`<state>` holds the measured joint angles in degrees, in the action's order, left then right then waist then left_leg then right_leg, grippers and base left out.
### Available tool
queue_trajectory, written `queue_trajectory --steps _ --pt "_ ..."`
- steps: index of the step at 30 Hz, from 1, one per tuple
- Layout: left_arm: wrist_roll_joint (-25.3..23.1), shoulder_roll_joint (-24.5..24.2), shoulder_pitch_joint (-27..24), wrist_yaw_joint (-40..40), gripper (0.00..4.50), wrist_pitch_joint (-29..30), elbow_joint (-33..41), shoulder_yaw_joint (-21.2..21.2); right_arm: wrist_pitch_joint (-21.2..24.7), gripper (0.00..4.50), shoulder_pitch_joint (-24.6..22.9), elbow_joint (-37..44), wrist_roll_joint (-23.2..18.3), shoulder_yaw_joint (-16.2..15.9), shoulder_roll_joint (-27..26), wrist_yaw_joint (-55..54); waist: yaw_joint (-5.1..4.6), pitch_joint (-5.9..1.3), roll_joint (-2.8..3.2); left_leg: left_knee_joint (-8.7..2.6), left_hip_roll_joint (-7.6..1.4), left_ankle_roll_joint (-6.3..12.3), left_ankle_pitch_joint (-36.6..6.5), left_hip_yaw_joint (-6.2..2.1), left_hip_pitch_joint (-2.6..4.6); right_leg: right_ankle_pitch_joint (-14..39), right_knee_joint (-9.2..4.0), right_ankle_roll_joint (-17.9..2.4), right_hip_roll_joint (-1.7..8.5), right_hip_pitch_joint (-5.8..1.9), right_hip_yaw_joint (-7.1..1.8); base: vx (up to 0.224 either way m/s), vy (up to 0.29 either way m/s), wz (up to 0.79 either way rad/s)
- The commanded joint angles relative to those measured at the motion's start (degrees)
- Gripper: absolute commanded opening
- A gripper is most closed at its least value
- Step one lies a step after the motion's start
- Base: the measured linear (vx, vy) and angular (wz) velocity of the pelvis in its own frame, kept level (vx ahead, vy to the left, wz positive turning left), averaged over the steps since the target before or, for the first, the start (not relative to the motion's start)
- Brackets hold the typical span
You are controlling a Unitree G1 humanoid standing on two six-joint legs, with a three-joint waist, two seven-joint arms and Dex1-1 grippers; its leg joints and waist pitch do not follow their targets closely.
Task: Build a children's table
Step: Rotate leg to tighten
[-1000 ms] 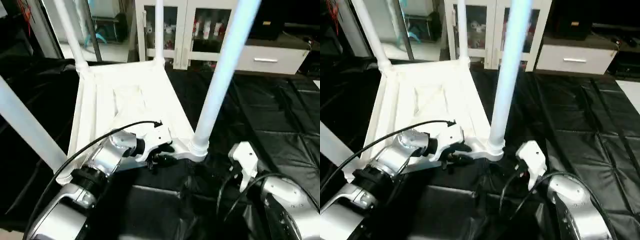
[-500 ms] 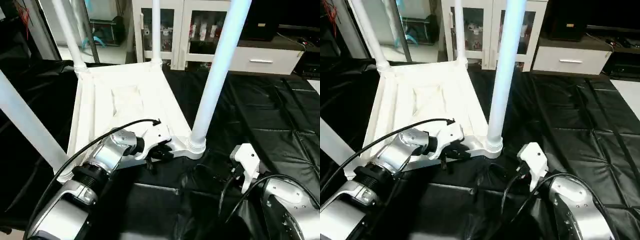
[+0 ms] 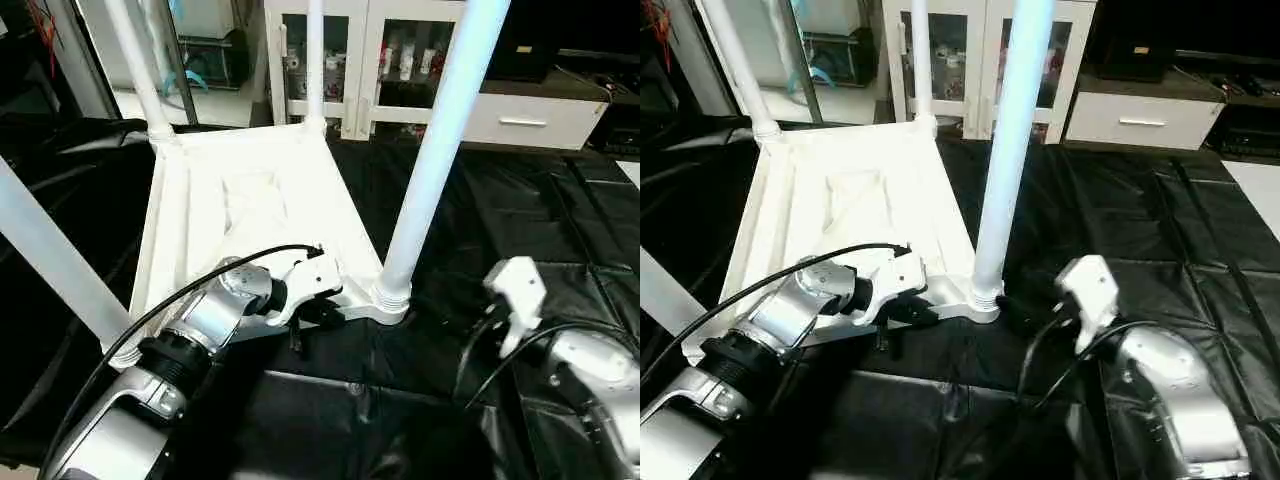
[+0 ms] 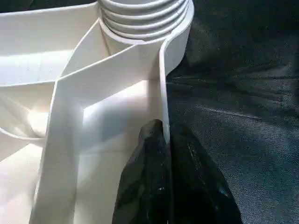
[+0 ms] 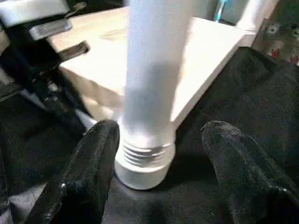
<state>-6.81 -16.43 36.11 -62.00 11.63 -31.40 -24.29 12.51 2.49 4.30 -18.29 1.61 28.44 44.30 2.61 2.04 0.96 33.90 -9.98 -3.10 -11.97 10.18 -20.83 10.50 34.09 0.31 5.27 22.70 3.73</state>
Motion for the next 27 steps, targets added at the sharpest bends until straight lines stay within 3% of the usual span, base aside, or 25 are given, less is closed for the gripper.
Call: queue_trajectory --steps 1,3,6,7,8,11,12,14,16,17,23,27 --pt "0.67 -0.87 -3.14 -2.35 0.01 0.85 -1.46 -0.78 1.22 3.14 0.84 0.20 -2.17 2.01 1.33 1.31 0.40 -2.56 -1.62 -4.41 -3.12 4.82 -10.56 -1.12 -0.24 17.59 -4.59 -10.96 3.75 -2.57 -2.49 0.000 0.000 0.00" --pt "2.01 -2.78 -5.14 -6.58 0.01 -0.38 1.81 -1.30 2.63 3.14 -0.50 0.91 -3.89 3.05 5.99 7.13 0.49 -2.74 -1.87 -4.16 -3.36 6.12 -8.45 -1.13 -0.26 14.02 -4.10 -11.68 3.85 -2.85 -2.55 0.000 0.000 0.00" --pt "2.71 -4.10 -6.68 -9.47 0.01 -3.07 4.30 -2.31 1.76 3.14 -1.37 -0.27 -2.55 2.35 9.38 10.73 0.44 -2.79 -1.84 -3.87 -3.26 7.50 -7.06 -0.87 -0.24 10.81 -3.79 -12.84 3.71 -2.70 -2.59 0.000 0.000 0.00" --pt "2.66 -4.36 -7.07 -9.69 0.01 -3.42 5.12 -2.65 1.28 3.14 -1.09 -1.08 -2.02 2.01 9.86 11.34 0.52 -2.81 -1.31 -3.81 -3.22 7.74 -6.89 -0.84 -0.11 10.09 -3.69 -13.44 3.69 -2.57 -2.53 0.000 0.000 0.00" --pt "2.66 -4.36 -7.07 -9.69 0.01 -3.42 5.12 -2.65 1.28 3.14 -1.09 -1.08 -2.02 2.01 9.86 11.34 0.38 -2.75 -1.54 -3.78 -3.21 7.88 -7.08 -0.75 -0.11 10.00 -3.78 -13.60 3.61 -2.55 -2.51 0.000 0.000 0.00" --pt "1.05 -5.36 -7.52 -10.04 0.00 -6.29 6.57 -4.56 2.71 3.30 1.11 -1.91 -3.64 1.21 8.87 12.09 0.51 -2.86 -1.27 -3.75 -3.26 7.84 -7.01 -0.74 0.01 9.91 -3.72 -14.11 3.58 -2.56 -2.47 0.000 0.000 0.00" --pt "0.72 -5.51 -7.39 -10.40 0.00 -6.60 7.00 -5.00 3.78 3.40 1.78 -1.20 -4.84 0.71 8.26 12.55 0.46 -2.85 -1.60 -3.79 -3.24 7.79 -7.51 -0.73 0.01 10.66 -3.79 -13.93 3.51 -2.65 -2.45 0.000 0.000 0.00" --pt "0.46 -5.47 -6.90 -11.10 0.00 -6.63 7.87 -5.13 5.91 3.46 2.43 0.86 -7.66 -1.15 8.24 15.09 0.72 -2.91 -1.33 -3.78 -3.39 7.69 -7.30 -0.76 0.24 10.46 -3.64 -14.13 3.53 -2.59 -2.49 0.000 0.000 0.00" --pt "0.40 -5.45 -6.53 -11.38 0.00 -6.74 7.99 -5.10 6.50 3.69 2.50 1.30 -7.80 -2.40 8.65 16.88 1.06 -2.96 -1.24 -3.67 -3.51 7.65 -7.04 -0.64 0.55 9.55 -3.56 -14.32 3.53 -2.40 -2.61 0.000 0.000 0.00" --pt "0.34 -5.43 -5.91 -11.77 0.00 -6.85 8.20 -5.05 6.83 3.69 3.34 0.97 -7.14 -4.35 8.81 18.95 1.25 -3.01 -0.85 -3.67 -3.53 7.59 -6.52 -0.65 0.62 7.97 -3.34 -14.79 3.49 -2.35 -2.65 0.000 0.000 0.00" --pt "0.36 -5.40 -5.10 -11.82 0.00 -6.92 8.82 -5.16 5.07 4.25 6.51 -2.90 -3.53 -8.11 8.60 22.09 1.60 -3.03 -0.99 -3.73 -3.47 6.19 -7.47 -0.65 0.44 7.31 -3.16 -15.54 3.62 -2.51 -2.56 0.000 0.000 0.00" --pt "0.38 -5.34 -5.10 -11.78 0.00 -6.85 9.32 -5.09 2.30 4.44 8.79 -6.35 -0.55 -9.64 8.06 20.84 2.09 -3.24 -1.17 -3.49 -3.40 5.99 -5.28 -0.56 0.46 4.47 -2.70 -15.99 3.63 -2.58 -2.59 0.000 0.000 0.00"
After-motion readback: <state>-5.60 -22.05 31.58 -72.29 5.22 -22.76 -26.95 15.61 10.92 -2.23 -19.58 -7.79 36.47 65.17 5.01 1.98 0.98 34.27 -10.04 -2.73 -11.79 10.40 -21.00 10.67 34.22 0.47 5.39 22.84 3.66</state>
